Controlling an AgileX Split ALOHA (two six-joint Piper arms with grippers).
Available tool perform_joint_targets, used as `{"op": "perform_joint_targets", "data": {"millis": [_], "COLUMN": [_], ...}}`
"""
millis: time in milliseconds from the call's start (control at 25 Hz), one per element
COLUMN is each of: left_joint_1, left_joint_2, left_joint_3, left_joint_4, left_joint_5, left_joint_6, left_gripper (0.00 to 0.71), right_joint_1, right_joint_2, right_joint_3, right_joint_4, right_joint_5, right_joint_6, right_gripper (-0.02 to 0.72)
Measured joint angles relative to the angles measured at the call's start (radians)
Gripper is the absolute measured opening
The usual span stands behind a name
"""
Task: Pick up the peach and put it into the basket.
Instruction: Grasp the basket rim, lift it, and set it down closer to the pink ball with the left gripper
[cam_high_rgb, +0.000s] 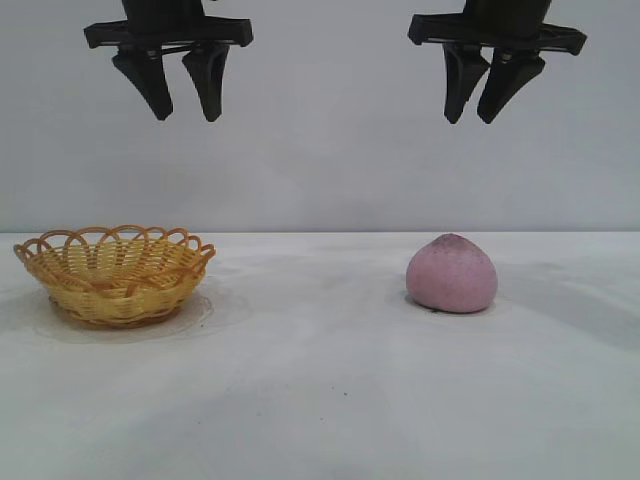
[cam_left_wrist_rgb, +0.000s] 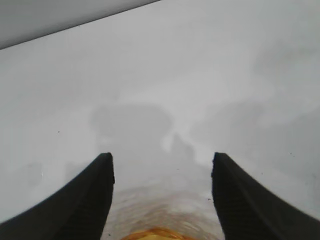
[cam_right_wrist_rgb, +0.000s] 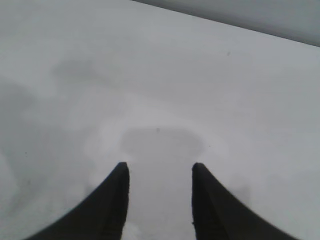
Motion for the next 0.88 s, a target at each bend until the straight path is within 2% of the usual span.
{"op": "perform_joint_targets", "data": {"millis": [440, 640, 760, 880], "left_joint_1": [0.0, 0.007, 0.044, 0.104], "left_joint_2": [0.0, 0.0, 0.005, 0.009], "left_joint_3": [0.0, 0.0, 0.0, 0.032], "left_joint_4": [0.006, 0.058, 0.042, 0.003], "left_joint_5": [0.011, 0.183, 0.29, 0.307], "left_joint_6": [0.004, 0.107, 0.18, 0.23], "left_gripper": [0.377, 0.377, 0.377, 0.377], "right_joint_1": [0.0, 0.0, 0.0, 0.0], "right_joint_2": [0.0, 0.0, 0.0, 0.0], "right_joint_3": [-0.002, -0.002, -0.002, -0.002], "right_joint_4": [-0.001, -0.002, 0.0, 0.004], "right_joint_5": [0.004, 0.028, 0.031, 0.031], "right_joint_6": [0.0, 0.0, 0.0, 0.0], "right_gripper": [0.266, 0.266, 0.266, 0.266]}}
